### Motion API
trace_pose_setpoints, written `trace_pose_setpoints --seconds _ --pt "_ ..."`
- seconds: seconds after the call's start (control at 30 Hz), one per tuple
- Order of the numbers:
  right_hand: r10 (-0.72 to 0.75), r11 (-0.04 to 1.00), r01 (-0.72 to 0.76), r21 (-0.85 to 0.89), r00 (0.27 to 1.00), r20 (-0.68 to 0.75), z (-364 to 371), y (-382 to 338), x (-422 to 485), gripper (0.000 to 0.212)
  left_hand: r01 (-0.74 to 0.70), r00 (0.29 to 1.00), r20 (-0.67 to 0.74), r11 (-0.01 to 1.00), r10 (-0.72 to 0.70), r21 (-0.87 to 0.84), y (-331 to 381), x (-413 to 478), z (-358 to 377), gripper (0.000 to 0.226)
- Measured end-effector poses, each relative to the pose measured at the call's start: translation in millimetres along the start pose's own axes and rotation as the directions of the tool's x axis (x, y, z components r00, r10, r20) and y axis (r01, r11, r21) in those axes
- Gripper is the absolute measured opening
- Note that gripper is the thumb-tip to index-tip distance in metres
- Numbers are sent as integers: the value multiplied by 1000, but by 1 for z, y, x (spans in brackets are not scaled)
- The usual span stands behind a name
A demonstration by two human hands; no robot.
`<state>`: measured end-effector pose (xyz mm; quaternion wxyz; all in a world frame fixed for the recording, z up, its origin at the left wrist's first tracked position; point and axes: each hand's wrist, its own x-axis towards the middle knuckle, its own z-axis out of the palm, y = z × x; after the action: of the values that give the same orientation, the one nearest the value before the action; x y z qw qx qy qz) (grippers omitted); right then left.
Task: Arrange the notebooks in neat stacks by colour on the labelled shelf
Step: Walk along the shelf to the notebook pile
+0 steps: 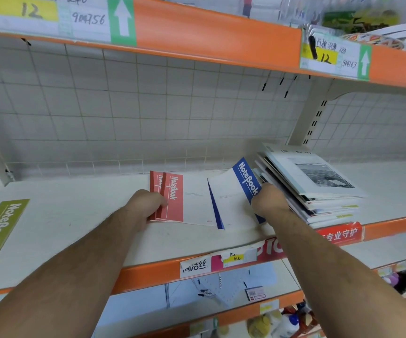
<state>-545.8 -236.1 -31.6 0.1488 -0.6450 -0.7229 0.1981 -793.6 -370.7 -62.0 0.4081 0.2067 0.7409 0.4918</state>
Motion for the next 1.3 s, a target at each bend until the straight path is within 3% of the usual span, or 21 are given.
trace_pose_setpoints --seconds 0.37,0.47,0.53,0.6,0.7,0.8,0.9,1.17,1.3 --pt "16 1000 -17 9 1000 16 -1 8 4 25 15 1000 -7 1000 -15 5 2 -4 0 27" --pt "65 967 -65 247 998 8 -2 10 11 28 17 1000 -8 1000 -16 15 2 -5 0 27" --pt "141 829 -153 538 988 64 -7 9 15 23 19 1000 -9 1000 -19 22 2 -4 0 27" --pt "177 702 -232 674 973 150 -10 6 15 18 18 1000 -8 999 -18 28 2 -3 0 26" --pt "165 736 -265 623 963 215 -4 0 13 26 21 1000 -3 999 -20 26 2 -3 1 26" --pt "95 938 -148 314 979 179 11 -9 6 21 36 999 12 999 -36 11 2 -2 -1 32" --pt "51 983 -75 167 989 141 18 -20 1 16 54 998 30 998 -54 -18 3 -1 -4 32" --pt "44 936 -95 339 987 156 22 -27 10 28 62 998 21 996 -61 -63 1 1 -5 24" --pt "72 882 -155 445 978 198 29 -21 8 21 48 999 -4 998 -49 -46 1 -3 -3 34"
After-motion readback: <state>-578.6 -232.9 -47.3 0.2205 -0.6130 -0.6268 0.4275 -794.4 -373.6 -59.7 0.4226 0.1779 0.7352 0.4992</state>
